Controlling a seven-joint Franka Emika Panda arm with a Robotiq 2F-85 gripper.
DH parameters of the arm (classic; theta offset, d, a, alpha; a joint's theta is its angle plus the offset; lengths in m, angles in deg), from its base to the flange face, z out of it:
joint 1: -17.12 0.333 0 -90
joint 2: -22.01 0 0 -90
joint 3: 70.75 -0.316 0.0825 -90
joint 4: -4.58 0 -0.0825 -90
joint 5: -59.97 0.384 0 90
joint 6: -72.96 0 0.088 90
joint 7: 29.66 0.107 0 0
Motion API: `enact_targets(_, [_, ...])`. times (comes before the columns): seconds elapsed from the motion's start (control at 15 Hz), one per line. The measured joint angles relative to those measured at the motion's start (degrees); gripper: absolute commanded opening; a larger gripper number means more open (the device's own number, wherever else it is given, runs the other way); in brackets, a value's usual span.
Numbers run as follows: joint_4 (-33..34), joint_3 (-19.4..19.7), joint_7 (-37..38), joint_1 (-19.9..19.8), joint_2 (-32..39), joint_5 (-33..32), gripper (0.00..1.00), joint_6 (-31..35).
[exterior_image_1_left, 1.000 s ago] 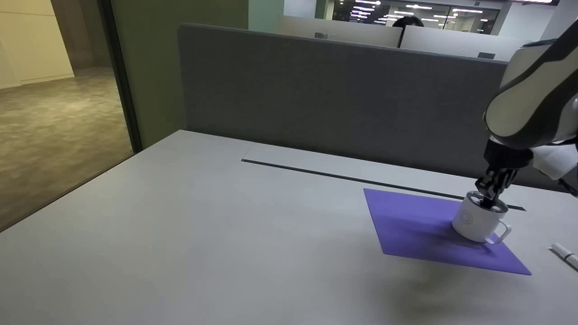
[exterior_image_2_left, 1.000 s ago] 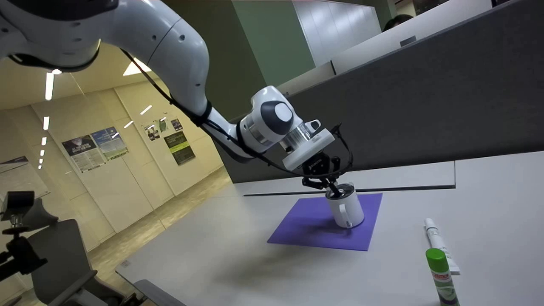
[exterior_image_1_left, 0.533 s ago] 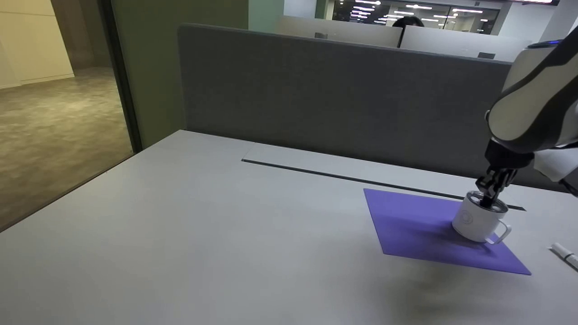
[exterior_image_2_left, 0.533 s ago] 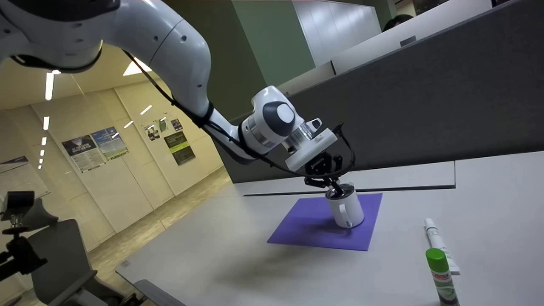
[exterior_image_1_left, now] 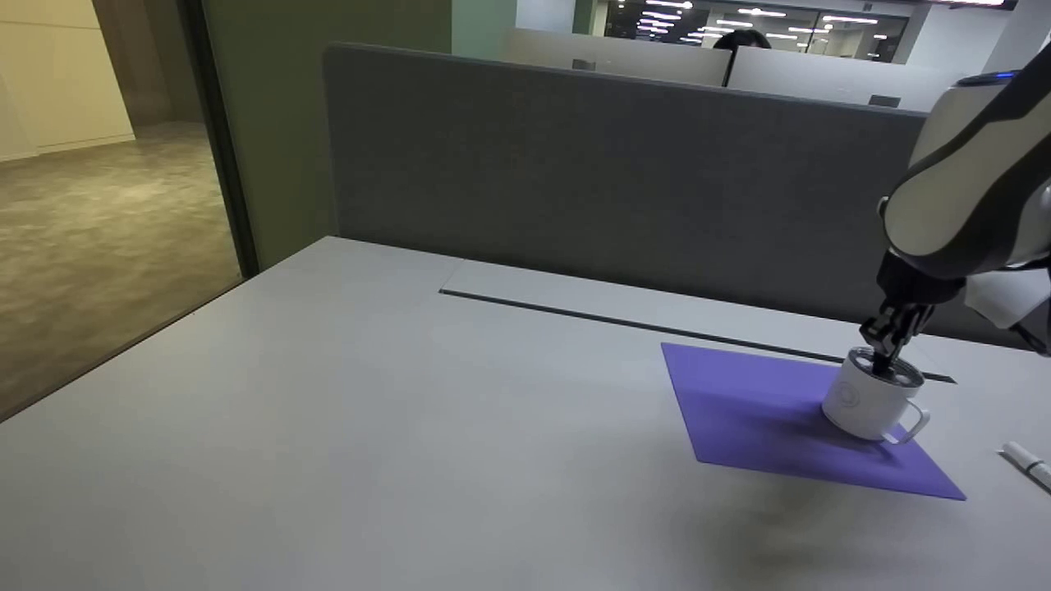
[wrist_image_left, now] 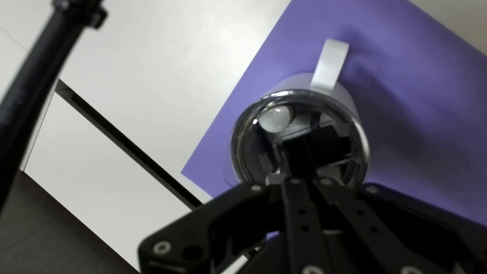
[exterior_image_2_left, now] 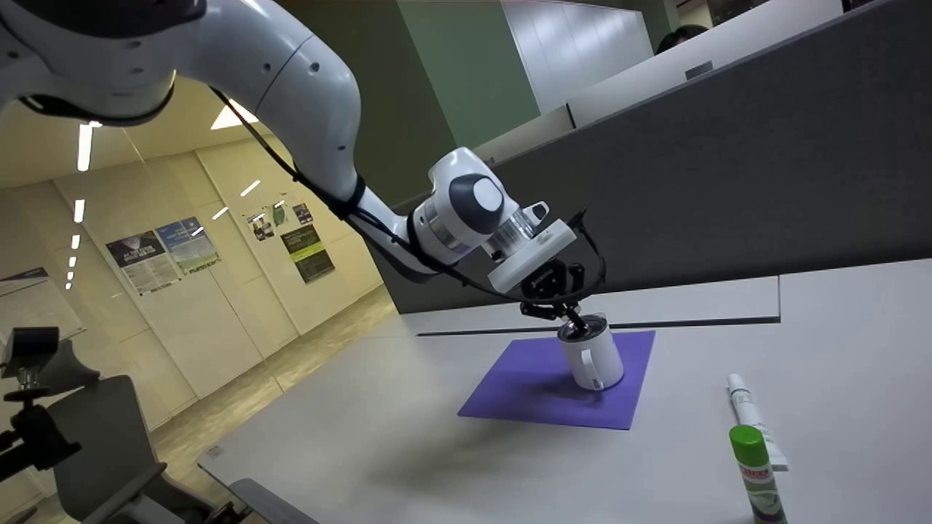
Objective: Move the object in the cup
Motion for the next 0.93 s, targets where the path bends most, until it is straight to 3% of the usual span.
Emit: enact_targets(0.93, [0.0,2.0,2.8,3.0,-0.1,-1.0,0.0,-2.3])
